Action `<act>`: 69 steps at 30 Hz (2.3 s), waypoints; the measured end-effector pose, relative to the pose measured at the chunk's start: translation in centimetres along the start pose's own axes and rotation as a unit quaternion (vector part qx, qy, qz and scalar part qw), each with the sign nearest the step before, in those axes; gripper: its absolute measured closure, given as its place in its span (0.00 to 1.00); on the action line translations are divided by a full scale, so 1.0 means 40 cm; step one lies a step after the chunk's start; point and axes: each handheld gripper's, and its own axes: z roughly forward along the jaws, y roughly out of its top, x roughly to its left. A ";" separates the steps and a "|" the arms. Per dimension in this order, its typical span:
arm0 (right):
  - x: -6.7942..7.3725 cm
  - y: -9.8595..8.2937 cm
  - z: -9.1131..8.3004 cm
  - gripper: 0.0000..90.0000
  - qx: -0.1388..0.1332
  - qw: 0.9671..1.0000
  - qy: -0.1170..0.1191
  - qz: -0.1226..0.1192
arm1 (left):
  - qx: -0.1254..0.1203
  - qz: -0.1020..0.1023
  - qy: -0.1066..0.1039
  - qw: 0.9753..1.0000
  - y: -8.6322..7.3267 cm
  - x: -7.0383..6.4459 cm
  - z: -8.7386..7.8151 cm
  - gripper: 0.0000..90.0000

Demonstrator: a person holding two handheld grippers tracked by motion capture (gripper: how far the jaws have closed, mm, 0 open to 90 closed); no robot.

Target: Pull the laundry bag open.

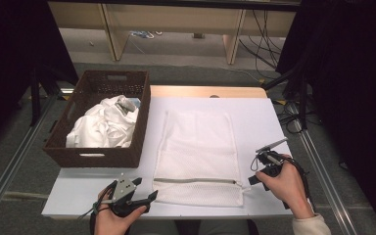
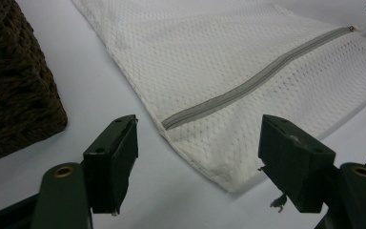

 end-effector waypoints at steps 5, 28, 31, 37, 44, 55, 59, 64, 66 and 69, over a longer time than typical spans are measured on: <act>0.008 0.005 0.010 0.98 0.029 0.999 0.016 0.027 | 0.009 -0.007 0.001 1.000 -0.002 -0.002 0.005 0.34; 0.034 0.021 0.016 0.80 0.020 0.999 0.039 0.023 | 0.001 -0.007 -0.004 1.000 0.000 -0.009 0.009 0.33; 0.028 0.019 0.011 0.91 0.021 0.999 0.020 0.020 | 0.005 -0.003 -0.002 1.000 0.001 -0.009 0.006 0.33; 0.007 0.019 0.037 1.00 0.048 0.999 0.014 0.010 | 0.006 -0.006 -0.001 1.000 0.000 -0.009 0.006 0.33; 0.011 0.017 0.050 1.00 0.062 0.998 0.008 -0.001 | 0.007 -0.002 -0.001 1.000 0.000 -0.009 0.006 0.33; 0.023 0.014 0.063 0.98 0.077 0.997 0.003 -0.024 | 0.006 -0.004 0.000 1.000 -0.001 -0.008 0.006 0.33; 0.030 0.014 0.066 0.98 0.082 0.996 0.007 -0.031 | 0.008 -0.003 0.000 1.000 0.000 -0.009 0.004 0.33; 0.029 0.011 0.069 0.98 0.060 0.997 0.006 -0.039 | 0.008 0.000 0.000 1.000 0.000 -0.008 0.004 0.33; 0.027 0.016 0.063 0.97 0.070 0.996 0.008 -0.045 | 0.008 0.001 -0.001 1.000 -0.001 -0.008 0.005 0.33; 0.030 0.017 0.058 0.97 0.066 0.997 0.001 -0.045 | 0.003 -0.005 -0.002 1.000 -0.001 -0.011 0.007 0.33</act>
